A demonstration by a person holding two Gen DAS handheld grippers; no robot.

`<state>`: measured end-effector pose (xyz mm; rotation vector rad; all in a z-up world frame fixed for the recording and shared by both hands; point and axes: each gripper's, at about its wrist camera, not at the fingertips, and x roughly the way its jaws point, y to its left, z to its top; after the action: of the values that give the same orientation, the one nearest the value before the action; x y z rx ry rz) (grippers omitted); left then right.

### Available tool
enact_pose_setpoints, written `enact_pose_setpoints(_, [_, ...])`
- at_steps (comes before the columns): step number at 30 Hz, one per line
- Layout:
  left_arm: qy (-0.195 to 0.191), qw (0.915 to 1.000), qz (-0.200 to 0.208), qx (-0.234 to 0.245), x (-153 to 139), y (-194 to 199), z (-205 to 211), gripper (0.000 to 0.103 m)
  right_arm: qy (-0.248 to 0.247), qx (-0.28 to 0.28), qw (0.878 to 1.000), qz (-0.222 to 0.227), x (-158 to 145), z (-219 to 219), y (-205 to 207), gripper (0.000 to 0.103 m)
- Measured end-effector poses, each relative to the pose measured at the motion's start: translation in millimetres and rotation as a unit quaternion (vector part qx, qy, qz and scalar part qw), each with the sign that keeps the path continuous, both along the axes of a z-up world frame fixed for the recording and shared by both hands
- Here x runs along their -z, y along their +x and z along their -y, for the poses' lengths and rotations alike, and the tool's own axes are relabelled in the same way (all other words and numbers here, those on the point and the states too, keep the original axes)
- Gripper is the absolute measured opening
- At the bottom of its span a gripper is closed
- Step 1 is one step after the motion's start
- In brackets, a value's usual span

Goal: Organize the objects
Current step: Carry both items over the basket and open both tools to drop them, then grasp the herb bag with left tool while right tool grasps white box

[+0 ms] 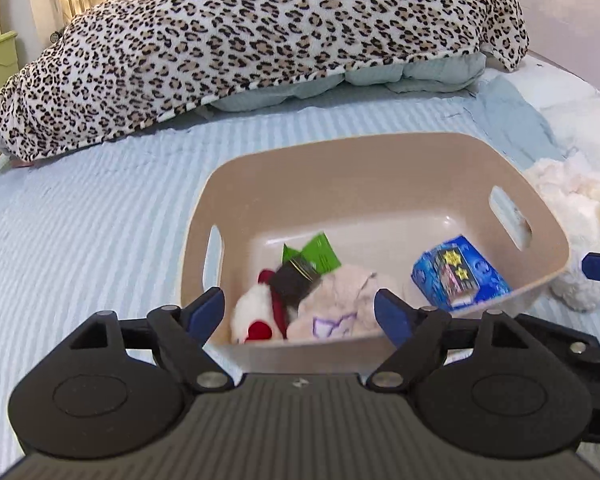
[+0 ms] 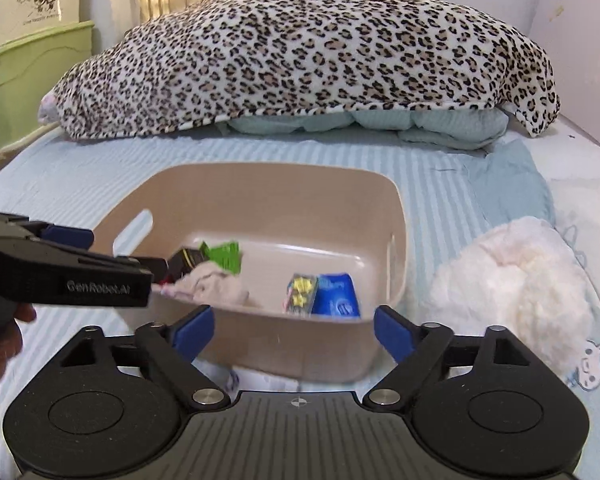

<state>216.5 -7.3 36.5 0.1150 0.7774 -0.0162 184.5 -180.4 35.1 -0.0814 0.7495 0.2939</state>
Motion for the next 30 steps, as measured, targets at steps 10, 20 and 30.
enact_pose_setpoints(10, [0.007,0.9996,-0.002,0.028,-2.1,-35.7,0.6,0.086,-0.039,-0.019,0.998,-0.038,15.7,8.0,-20.9,0.089])
enact_pose_setpoints(20, [0.016,0.9956,-0.060,0.070,36.3,-48.1,21.7,0.086,-0.058,-0.003,0.996,-0.071,35.6,23.3,-20.6,0.089])
enact_pose_setpoints(30, [-0.011,0.9902,-0.095,0.102,72.1,-45.7,45.3,0.086,-0.062,0.011,0.994,-0.089,46.2,34.9,-18.0,0.089])
